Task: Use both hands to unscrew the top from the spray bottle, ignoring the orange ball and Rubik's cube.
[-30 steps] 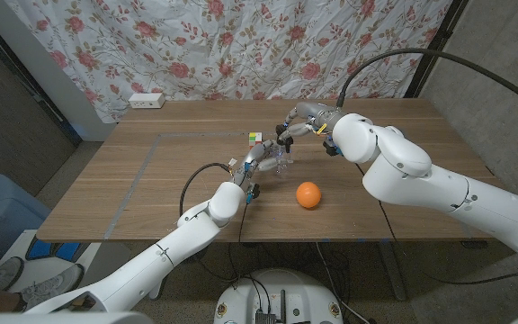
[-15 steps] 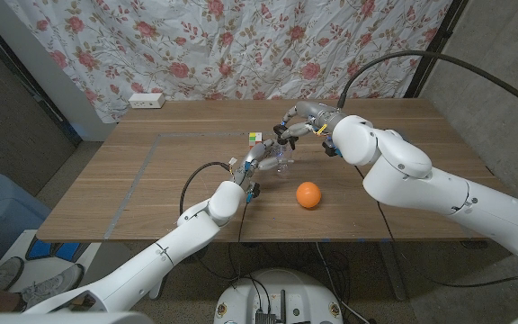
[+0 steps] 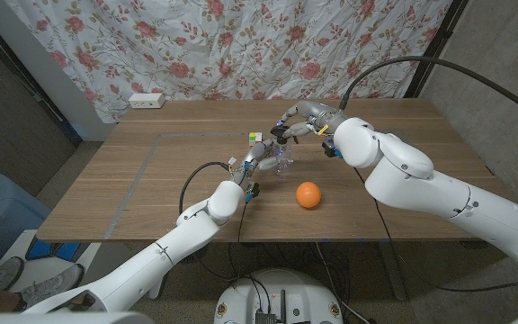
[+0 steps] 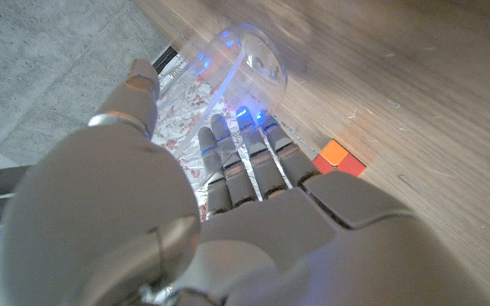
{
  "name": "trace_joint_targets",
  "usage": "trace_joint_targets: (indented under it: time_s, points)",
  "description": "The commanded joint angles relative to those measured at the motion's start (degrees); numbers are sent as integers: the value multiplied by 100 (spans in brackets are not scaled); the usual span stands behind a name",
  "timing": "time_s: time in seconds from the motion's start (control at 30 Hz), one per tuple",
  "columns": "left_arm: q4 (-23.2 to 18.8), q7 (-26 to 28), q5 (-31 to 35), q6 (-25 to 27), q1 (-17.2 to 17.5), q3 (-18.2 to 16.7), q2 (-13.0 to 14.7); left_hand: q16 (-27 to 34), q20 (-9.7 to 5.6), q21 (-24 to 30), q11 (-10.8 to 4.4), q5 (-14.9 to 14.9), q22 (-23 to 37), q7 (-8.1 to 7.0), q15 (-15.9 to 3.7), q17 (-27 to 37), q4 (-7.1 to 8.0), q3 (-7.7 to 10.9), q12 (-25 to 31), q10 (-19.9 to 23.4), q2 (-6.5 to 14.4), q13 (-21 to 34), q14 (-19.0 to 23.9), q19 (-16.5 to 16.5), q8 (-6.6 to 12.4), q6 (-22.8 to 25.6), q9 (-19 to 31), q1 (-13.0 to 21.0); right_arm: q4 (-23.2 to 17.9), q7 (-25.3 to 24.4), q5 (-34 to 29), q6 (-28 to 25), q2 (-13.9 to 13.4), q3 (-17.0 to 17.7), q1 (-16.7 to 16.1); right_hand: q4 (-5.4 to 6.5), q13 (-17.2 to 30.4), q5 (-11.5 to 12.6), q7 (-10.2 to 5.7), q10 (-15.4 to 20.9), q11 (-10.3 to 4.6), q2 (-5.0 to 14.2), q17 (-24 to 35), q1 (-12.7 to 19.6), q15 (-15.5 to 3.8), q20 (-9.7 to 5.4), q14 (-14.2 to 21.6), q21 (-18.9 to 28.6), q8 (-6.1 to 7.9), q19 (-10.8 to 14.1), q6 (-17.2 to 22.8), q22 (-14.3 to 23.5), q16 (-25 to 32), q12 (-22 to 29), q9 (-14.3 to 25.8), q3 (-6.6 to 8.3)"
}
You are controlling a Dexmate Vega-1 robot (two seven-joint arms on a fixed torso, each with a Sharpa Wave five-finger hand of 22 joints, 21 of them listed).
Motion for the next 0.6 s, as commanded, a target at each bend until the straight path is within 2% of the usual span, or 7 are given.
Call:
trace_joint_targets:
  time_s: [0.03,0.6]
  points:
    - [42,-14,-5,-34,-13,7,-18,-13,10,8,-59,9,26,94,-316,30,253,280,22,104,834,18,34,11,34,225,28,-755,82,-467,219,262,56,268,-309,-6,1,50,-8,96,-105,9,35,220,-106,-85,51,14,108,57,245,11,60,40,7,62]
    - [77,-37,-28,-36,-37,14,-38,-16,12,9,-57,10,26,101,-311,29,256,295,16,110,840,25,42,12,36,247,29,-764,251,-797,343,395,192,346,-441,-21,-2,94,-13,375,-386,44,119,715,-344,-208,135,1,411,83,982,15,166,63,-19,152]
